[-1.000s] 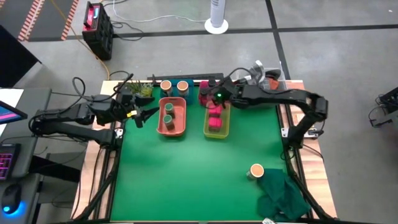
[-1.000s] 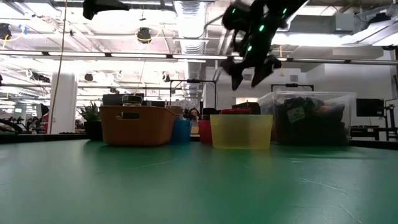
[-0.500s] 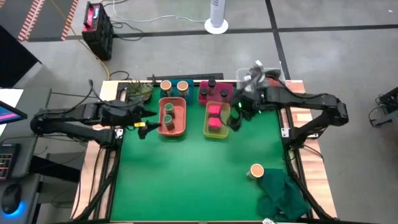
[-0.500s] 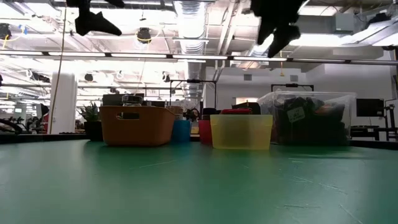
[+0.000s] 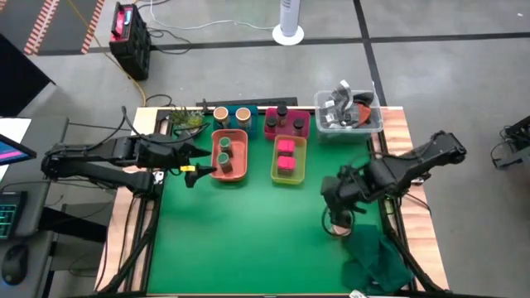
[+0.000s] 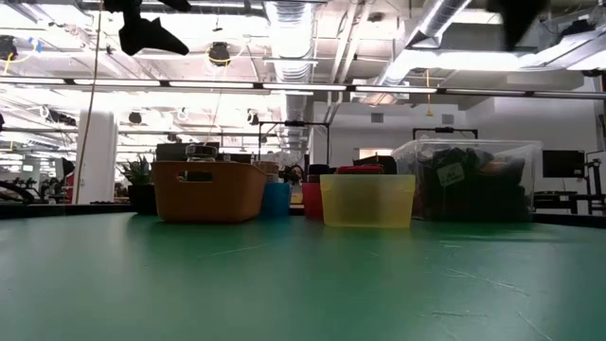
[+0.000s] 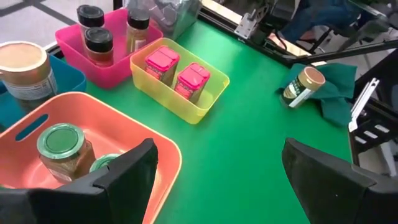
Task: Sort spices by type
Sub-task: Put the brown seasoning bottle into the blue bin
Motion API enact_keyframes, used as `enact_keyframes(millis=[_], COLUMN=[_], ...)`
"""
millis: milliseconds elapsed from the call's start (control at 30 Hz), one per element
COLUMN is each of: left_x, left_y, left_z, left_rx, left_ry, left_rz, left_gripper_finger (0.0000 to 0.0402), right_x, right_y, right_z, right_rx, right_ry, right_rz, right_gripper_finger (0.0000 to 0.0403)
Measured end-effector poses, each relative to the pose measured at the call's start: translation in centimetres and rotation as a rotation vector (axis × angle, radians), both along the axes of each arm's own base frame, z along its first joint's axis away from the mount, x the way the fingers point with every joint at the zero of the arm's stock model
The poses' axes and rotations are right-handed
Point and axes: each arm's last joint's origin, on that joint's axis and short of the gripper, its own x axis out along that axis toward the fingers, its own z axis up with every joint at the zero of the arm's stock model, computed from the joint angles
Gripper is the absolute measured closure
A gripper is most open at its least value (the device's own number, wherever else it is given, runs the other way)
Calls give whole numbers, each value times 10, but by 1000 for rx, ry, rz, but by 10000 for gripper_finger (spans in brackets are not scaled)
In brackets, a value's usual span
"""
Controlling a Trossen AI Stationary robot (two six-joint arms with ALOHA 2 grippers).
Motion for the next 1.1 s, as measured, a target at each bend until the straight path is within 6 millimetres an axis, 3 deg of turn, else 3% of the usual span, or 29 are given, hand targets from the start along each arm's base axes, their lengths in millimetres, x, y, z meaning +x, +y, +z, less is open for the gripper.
enact_keyframes(millis=[367,600,1100], left_x=[1,1,0], left_y=[0,-1,-1], left_z=[1,1,-1], left_rx=[9,0,-23], left_ry=[-11,-14,10], left_rz=[-9,-20,-33], left_gripper_finger=[75,75,75], right_x=[-24,-27,-28], right_y=[43,51,53], right_z=[-25,-53,-73], right_rx=[57,79,94], right_ry=[68,90,98], right_rz=[-9,-37,-19], right_gripper_finger=[3,3,3])
